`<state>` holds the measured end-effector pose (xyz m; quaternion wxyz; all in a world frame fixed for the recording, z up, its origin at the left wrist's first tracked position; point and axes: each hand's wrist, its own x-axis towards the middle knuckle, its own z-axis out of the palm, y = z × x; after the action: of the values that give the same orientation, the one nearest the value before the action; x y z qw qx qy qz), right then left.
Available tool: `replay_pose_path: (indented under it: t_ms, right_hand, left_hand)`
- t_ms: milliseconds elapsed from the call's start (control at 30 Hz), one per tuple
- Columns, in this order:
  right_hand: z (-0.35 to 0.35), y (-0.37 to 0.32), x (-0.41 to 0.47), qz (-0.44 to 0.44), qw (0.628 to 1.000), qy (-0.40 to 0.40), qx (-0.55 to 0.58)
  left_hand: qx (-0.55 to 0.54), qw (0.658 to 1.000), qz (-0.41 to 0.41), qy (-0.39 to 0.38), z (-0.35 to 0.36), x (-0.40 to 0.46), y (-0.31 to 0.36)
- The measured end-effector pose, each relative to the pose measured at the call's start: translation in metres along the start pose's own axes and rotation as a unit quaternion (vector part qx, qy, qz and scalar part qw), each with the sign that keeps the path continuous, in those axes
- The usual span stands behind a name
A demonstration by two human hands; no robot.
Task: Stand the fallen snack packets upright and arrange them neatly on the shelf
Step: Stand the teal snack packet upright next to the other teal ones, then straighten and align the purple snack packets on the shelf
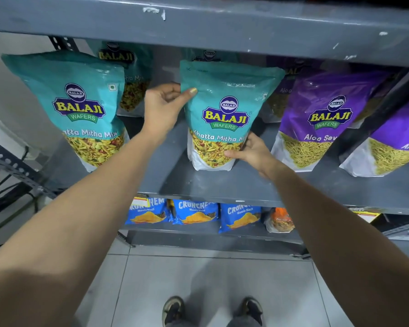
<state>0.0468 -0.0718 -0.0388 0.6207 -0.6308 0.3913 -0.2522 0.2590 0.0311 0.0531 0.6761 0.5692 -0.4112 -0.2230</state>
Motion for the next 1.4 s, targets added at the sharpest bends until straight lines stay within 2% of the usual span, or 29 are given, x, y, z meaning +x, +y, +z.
replay_pose_path:
  t_ms: [100,167,267,367,433,600,900,1067,1167,1267,1333,1400]
  right_hand:
    - [0.001,0.004,-0.002,0.008,1.000,-0.009,0.013]
    - [-0.002,0.006,-0.003,0.019,0.999,-0.025,-0.005]
    - [-0.002,0.012,-0.004,0.047,0.995,-0.052,-0.065]
    - [0.005,0.015,-0.006,0.050,0.996,-0.039,-0.063]
    - [0.010,0.016,-0.006,0.044,0.997,-0.021,-0.058]
    - [0.017,0.022,-0.010,0.035,0.996,0.012,-0.078]
    - [0.035,0.024,-0.022,0.007,0.994,0.014,-0.110]
    - [0.034,0.020,-0.024,0.009,0.992,0.009,-0.125]
    - [0.028,0.018,-0.032,0.011,0.995,0.000,-0.103]
    - [0.001,0.025,-0.044,0.020,0.996,0.057,-0.070]
    - [-0.028,0.032,-0.056,0.014,0.993,0.094,-0.074]
    - [-0.063,0.040,-0.072,-0.002,0.989,0.129,-0.078]
  left_hand:
    - [-0.001,1.000,0.001,-0.005,-0.004,-0.002,-0.001]
    - [-0.005,0.999,-0.035,-0.027,-0.011,-0.003,-0.011]
    - [0.074,0.983,-0.110,-0.126,-0.021,-0.013,-0.031]
    - [0.154,0.940,-0.183,-0.245,-0.022,-0.034,-0.062]
    - [0.186,0.922,-0.203,-0.270,-0.018,-0.045,-0.080]
    - [0.251,0.934,-0.158,-0.200,-0.014,-0.051,-0.091]
    - [0.216,0.943,-0.164,-0.193,-0.034,-0.062,-0.091]
    - [0.226,0.937,-0.184,-0.194,-0.032,-0.065,-0.089]
    - [0.287,0.930,-0.189,-0.128,-0.034,-0.076,-0.086]
    - [0.336,0.936,-0.095,-0.040,-0.032,-0.098,-0.083]
    - [0.316,0.947,-0.036,-0.051,-0.018,-0.116,-0.079]
    - [0.286,0.953,0.008,-0.095,0.009,-0.132,-0.075]
